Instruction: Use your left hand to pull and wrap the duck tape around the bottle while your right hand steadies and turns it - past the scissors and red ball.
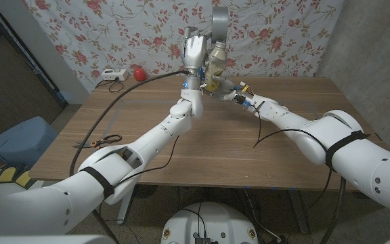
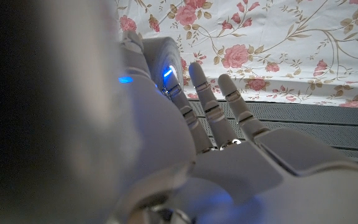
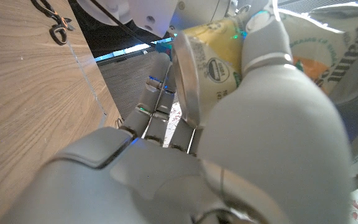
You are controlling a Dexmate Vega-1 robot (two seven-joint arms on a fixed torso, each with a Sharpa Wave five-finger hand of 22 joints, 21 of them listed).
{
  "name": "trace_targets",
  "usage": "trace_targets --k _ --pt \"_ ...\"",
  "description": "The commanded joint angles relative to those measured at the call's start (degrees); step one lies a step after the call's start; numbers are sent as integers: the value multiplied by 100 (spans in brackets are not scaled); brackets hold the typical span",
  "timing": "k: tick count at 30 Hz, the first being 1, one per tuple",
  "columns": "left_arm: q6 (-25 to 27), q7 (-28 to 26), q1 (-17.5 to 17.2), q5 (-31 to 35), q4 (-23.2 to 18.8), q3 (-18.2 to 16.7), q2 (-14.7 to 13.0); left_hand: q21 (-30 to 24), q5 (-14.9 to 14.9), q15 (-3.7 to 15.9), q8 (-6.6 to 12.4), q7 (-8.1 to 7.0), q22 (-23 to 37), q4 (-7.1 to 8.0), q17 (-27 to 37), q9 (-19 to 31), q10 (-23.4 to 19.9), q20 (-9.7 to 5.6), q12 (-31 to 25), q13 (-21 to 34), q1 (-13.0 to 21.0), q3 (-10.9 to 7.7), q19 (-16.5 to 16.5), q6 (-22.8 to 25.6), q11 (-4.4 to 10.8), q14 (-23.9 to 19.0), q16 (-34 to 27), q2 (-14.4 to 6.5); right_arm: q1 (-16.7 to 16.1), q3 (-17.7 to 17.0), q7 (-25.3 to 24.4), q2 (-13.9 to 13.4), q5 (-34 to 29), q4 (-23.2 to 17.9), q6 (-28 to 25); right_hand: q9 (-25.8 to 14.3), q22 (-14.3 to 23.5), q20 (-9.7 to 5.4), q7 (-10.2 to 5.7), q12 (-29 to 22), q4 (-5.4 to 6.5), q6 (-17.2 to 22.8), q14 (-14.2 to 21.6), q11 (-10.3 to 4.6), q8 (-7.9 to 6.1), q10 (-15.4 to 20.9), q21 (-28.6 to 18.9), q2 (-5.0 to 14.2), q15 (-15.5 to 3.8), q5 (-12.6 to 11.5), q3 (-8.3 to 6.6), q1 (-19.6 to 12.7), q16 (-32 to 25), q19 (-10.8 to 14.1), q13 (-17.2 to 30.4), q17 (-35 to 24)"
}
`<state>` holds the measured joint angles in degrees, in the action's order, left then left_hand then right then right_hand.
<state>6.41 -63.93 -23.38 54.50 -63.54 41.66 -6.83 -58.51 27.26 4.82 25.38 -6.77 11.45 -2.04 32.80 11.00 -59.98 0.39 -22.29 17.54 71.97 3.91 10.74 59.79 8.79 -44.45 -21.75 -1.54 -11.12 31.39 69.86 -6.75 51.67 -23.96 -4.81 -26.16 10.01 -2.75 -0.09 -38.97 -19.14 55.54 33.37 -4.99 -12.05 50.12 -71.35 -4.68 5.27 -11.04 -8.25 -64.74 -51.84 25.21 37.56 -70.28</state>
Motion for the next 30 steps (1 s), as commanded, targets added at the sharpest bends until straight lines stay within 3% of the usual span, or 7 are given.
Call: trace_targets --k 1,6,17,18,23,25,30 --pt "241 1092 292 -1057 -1012 1047 -855 -93 -23 907 -44 -393 22 -13 99 -1 -583 -77 107 1515 674 62 84 541 325 -172 -14 -632 -17 -669 -61 241 -1455 -8 100 -19 9 -119 181 -422 1237 158 2642 105 14 848 -4 1424 -1775 -7 -1320 -570 -1640 -5 398 -35" --pt "528 2013 247 -1122 -1616 1051 -1176 -200 -316 908 -142 -337 30 -55 227 -10 -712 -170 201 1445 743 87 206 641 325 -363 -66 -634 -55 -917 -171 194 -1506 -8 198 -30 10 -116 173 -408 1235 149 2632 96 20 820 1 1425 -1775 -4 -1331 -560 -1658 -25 398 -34" --pt "1197 4001 272 -1010 -2612 1070 -1693 -283 -690 905 -310 -301 28 -121 216 3 -774 -58 273 1470 777 35 114 644 319 -339 102 -671 -67 -1407 -672 -75 -1608 19 421 -33 12 -118 168 -395 1232 163 2597 101 27 823 0 1425 -1776 0 -1353 -542 -1680 -28 384 -30" --pt "1259 4129 271 -987 -2669 1070 -1717 -309 -819 888 -462 -259 26 -108 153 7 -633 -13 394 1421 702 49 85 404 341 -238 237 -642 -73 -1463 -715 -100 -1602 23 442 -33 12 -121 173 -396 1232 161 2595 111 28 816 0 1425 -1776 0 -1354 -540 -1682 -30 390 -30" --pt "1465 4657 286 -865 -2909 1079 -1819 -266 -1094 847 -1044 -335 -24 331 -194 45 79 178 853 1183 -234 425 -161 -504 334 229 852 -425 -98 -1695 -888 -177 -1623 21 482 -35 14 -126 167 -400 1227 167 2586 98 33 803 1 1422 -1776 0 -1366 -530 -1701 -45 410 -30" --pt "1504 5037 319 -889 -3054 1077 -1896 -200 -1058 800 -1459 -134 -19 611 -357 49 907 390 1173 949 -779 750 -386 -1314 327 721 1089 -245 -87 -1772 -933 -184 -1638 50 484 -35 14 -128 166 -392 1228 170 2581 95 33 804 1 1422 -1776 1 -1369 -525 -1707 -49 398 -29" --pt "1655 6092 457 -875 -3390 1112 -2078 27 -819 468 -1571 190 -22 997 -769 13 2557 812 1203 524 -1720 1345 -961 -3240 29 2067 1162 127 -67 -1966 -1031 -192 -1677 125 542 -37 15 -130 172 -398 1226 168 2572 104 37 797 1 1421 -1776 0 -1378 -517 -1719 -58 415 -29"
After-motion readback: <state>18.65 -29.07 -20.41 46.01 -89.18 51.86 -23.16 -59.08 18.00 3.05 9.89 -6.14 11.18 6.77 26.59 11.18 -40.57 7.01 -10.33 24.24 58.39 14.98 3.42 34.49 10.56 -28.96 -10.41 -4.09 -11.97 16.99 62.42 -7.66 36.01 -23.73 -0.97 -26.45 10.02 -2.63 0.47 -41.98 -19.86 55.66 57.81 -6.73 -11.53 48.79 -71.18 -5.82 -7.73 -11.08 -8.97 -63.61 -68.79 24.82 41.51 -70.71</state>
